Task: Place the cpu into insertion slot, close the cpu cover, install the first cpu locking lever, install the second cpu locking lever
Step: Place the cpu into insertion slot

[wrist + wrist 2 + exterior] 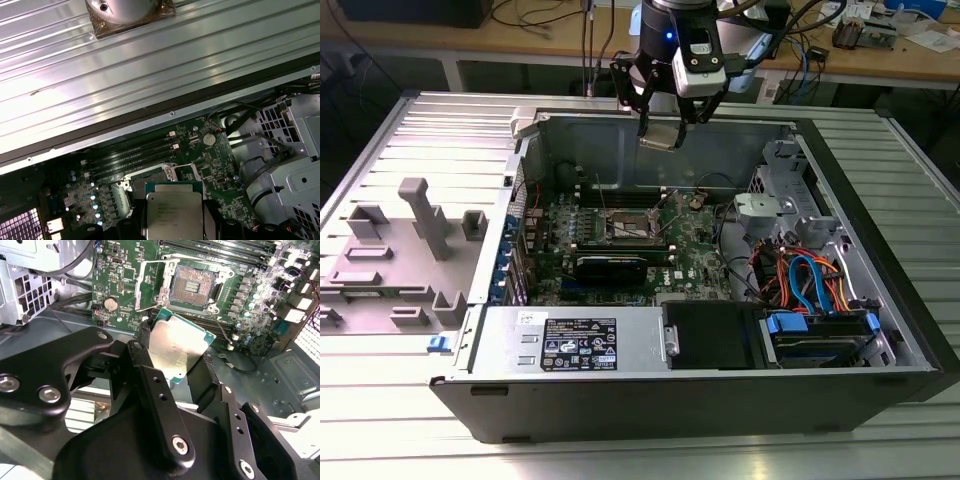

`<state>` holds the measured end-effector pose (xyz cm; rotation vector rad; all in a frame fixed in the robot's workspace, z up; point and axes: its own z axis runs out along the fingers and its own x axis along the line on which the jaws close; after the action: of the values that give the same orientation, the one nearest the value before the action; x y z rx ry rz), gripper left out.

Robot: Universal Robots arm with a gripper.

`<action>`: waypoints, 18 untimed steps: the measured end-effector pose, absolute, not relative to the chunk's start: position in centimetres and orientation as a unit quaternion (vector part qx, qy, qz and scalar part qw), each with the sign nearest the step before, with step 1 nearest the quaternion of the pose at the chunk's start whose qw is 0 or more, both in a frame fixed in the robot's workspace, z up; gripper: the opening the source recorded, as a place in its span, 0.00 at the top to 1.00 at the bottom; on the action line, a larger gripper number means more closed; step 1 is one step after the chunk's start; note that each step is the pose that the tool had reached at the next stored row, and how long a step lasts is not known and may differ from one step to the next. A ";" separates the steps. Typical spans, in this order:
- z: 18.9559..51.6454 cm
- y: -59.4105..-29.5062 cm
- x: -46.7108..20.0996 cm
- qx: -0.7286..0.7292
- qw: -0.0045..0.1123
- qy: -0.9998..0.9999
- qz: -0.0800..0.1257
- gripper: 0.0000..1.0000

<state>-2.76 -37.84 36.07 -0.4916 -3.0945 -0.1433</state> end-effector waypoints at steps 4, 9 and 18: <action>36.1 -37.8 -2.8 -0.166 0.002 -0.985 -0.046 0.46; 36.0 -37.8 -2.8 -0.187 0.001 -0.981 -0.046 0.46; 36.0 -37.8 -2.8 -0.215 0.000 -0.975 -0.046 0.46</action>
<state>-2.77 -37.84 36.00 -0.6766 -3.0649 -0.1437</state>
